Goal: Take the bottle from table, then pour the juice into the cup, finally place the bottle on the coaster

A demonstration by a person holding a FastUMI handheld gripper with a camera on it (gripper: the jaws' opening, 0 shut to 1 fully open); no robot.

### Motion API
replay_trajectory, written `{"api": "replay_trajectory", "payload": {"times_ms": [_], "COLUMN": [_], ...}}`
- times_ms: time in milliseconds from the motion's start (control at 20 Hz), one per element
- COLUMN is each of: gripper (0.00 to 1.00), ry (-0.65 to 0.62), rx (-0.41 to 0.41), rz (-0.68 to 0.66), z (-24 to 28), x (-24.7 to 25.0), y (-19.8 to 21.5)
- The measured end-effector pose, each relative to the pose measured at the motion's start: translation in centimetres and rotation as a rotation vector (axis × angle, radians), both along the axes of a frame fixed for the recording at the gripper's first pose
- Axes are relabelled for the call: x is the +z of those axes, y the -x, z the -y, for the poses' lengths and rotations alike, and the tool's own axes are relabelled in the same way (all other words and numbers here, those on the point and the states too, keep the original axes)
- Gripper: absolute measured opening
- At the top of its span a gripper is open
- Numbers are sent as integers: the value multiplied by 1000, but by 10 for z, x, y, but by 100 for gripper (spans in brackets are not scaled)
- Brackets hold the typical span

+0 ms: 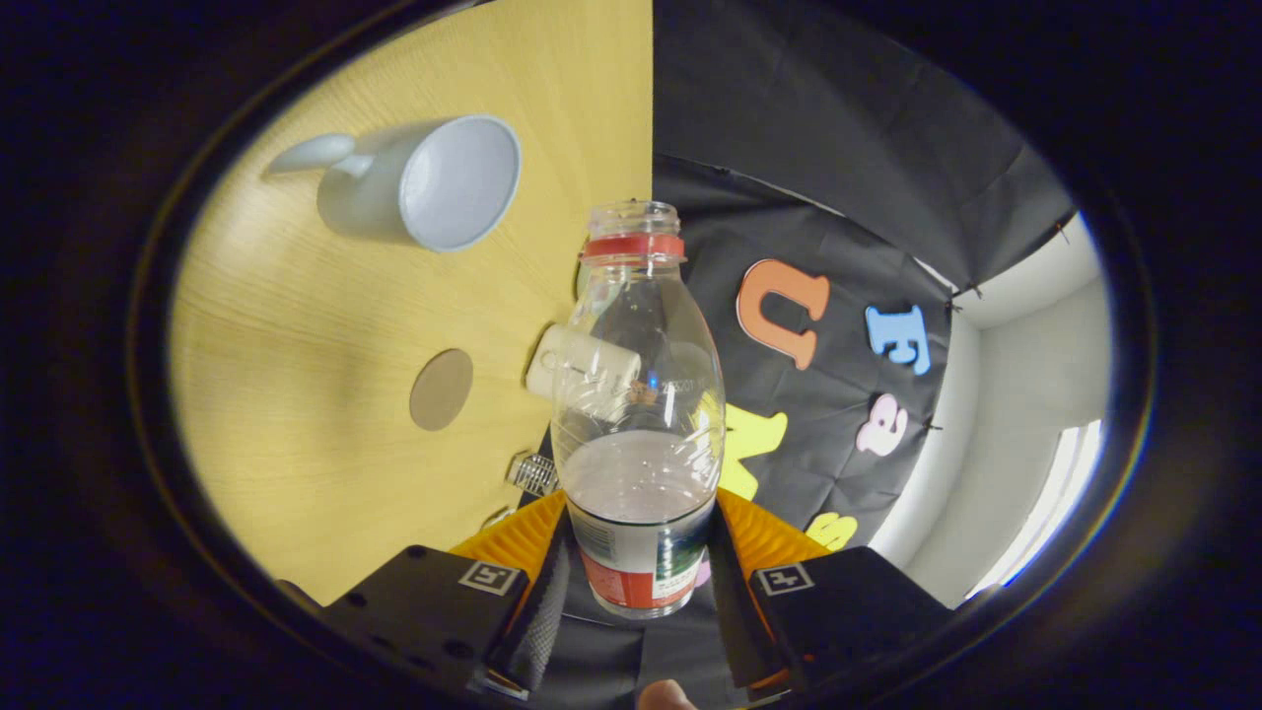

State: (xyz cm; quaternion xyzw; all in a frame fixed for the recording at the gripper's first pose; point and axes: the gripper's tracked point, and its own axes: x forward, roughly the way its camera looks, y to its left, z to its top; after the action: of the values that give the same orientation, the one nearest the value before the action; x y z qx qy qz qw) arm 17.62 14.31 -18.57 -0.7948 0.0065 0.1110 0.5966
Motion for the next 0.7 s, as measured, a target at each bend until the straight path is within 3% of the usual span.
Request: {"api": "replay_trajectory", "payload": {"times_ms": [400, 700], "gripper": [73, 73], "ry": [-311, -693], "rx": [-81, -131], "rz": [-135, -260], "z": [5, 11], "x": [2, 16], "y": [17, 40]}}
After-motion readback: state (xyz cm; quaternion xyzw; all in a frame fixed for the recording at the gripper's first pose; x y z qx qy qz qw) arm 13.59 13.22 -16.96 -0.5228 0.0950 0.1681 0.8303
